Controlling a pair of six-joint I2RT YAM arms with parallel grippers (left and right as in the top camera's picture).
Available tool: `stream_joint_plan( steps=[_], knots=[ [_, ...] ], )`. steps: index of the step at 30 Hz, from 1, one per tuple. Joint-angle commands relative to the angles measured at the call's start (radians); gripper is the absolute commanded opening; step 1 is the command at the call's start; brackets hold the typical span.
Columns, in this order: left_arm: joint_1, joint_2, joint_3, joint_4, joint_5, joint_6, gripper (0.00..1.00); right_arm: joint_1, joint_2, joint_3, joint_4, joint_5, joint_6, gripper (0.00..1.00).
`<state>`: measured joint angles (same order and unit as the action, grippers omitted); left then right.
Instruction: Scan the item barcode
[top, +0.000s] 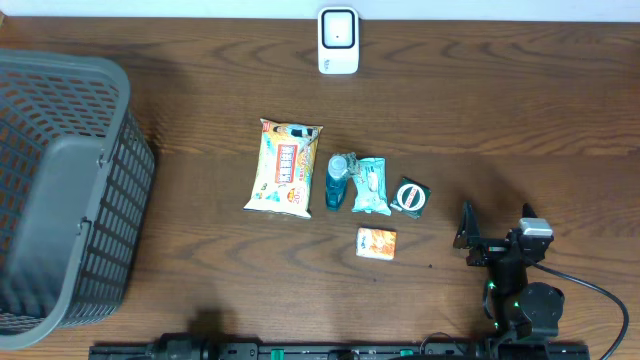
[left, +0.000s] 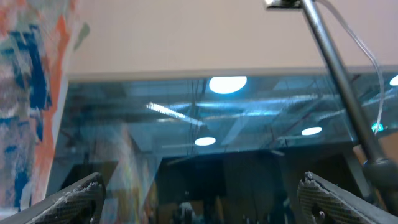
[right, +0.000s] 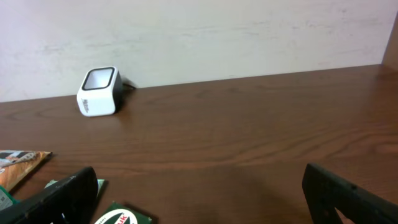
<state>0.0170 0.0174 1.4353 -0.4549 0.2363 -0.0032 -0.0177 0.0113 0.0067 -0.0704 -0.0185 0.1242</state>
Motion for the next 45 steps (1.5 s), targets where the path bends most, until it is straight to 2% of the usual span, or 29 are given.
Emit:
stream_joint_plan(
  steps=[1,6,12,15,20,23,33,39,45],
  knots=[
    [0.003,-0.014,-0.067,0.025,-0.005,0.005,0.98,0.019,-0.005,-0.001,-0.004,0.005,-0.009,0.99],
    [0.003,-0.014,-0.2,0.109,-0.005,-0.012,0.98,0.019,-0.005,-0.001,-0.004,0.005,-0.009,0.99],
    [0.003,-0.014,-0.406,0.233,-0.01,-0.188,0.98,0.019,-0.005,-0.001,-0.005,0.005,-0.009,0.99],
    [0.003,-0.014,-0.498,0.232,-0.037,-0.193,0.98,0.019,-0.005,-0.001,-0.004,0.005,-0.009,0.99],
    [0.006,-0.013,-0.62,0.233,-0.204,-0.193,0.98,0.019,-0.005,-0.001,-0.004,0.005,-0.009,0.99],
    [0.006,-0.005,-0.669,0.233,-0.207,-0.194,0.98,0.019,-0.005,-0.001,-0.004,0.005,-0.009,0.99],
    [0.006,0.0,-0.937,0.242,-0.002,-0.162,0.98,0.019,-0.005,-0.001,-0.004,0.005,-0.009,0.99],
    [0.006,0.0,-1.137,0.409,0.174,-0.122,0.98,0.019,-0.005,-0.001,-0.004,0.005,-0.01,0.99],
    [0.006,0.0,-1.264,0.534,0.179,-0.122,0.98,0.019,-0.005,-0.001,-0.004,0.005,-0.007,0.99]
  ],
)
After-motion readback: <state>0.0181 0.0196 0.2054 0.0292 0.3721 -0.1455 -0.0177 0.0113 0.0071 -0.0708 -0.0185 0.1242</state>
